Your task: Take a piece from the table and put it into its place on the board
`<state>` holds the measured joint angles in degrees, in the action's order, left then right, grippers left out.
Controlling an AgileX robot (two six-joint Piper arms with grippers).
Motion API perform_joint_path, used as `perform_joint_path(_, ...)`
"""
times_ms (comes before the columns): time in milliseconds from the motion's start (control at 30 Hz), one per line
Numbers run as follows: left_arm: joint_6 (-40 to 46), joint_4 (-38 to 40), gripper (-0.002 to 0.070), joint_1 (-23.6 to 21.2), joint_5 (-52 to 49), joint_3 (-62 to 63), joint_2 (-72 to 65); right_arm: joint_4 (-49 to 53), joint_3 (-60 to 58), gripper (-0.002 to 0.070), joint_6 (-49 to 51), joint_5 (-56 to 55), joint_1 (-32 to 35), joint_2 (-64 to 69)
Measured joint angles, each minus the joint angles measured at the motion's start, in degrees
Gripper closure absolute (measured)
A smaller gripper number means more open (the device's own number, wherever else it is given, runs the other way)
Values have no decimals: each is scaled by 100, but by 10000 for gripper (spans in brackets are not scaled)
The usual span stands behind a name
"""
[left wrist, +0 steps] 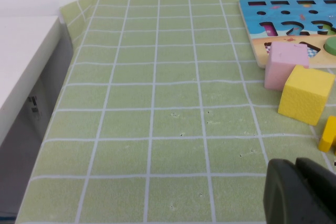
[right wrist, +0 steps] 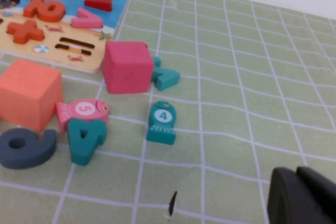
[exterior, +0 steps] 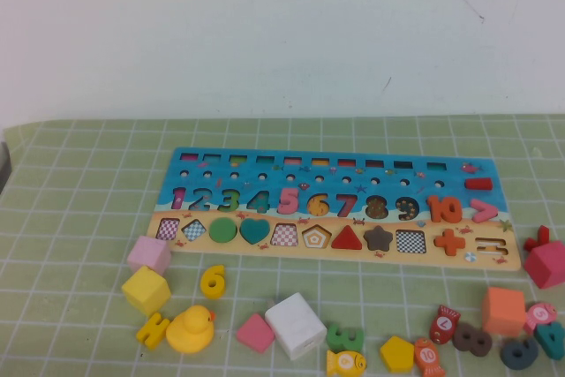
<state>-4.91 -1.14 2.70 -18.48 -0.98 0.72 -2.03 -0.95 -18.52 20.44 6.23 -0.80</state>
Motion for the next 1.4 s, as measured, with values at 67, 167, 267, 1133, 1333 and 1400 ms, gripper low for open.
perform_joint_path(67, 0, 0, 677, 0, 0, 0, 0, -70, 0, 679, 0, 0, 0, 0)
perform_joint_path(167, 0, 0, 677, 0, 0, 0, 0, -105, 0, 679, 85, 0, -26, 0)
perform_joint_path(267, 0, 0, 677, 0, 0, 0, 0, -105, 0, 679, 115, 0, -162, 0)
perform_joint_path(1133, 11, 0, 677, 0, 0, 0, 0, 203, 0, 679, 1496, 0, -328, 0)
perform_joint_path(1333, 11, 0, 677, 0, 0, 0, 0, 203, 0, 679, 1505, 0, -328, 0)
perform_joint_path(1400, 11, 0, 677, 0, 0, 0, 0, 203, 0, 679, 1505, 0, -328, 0)
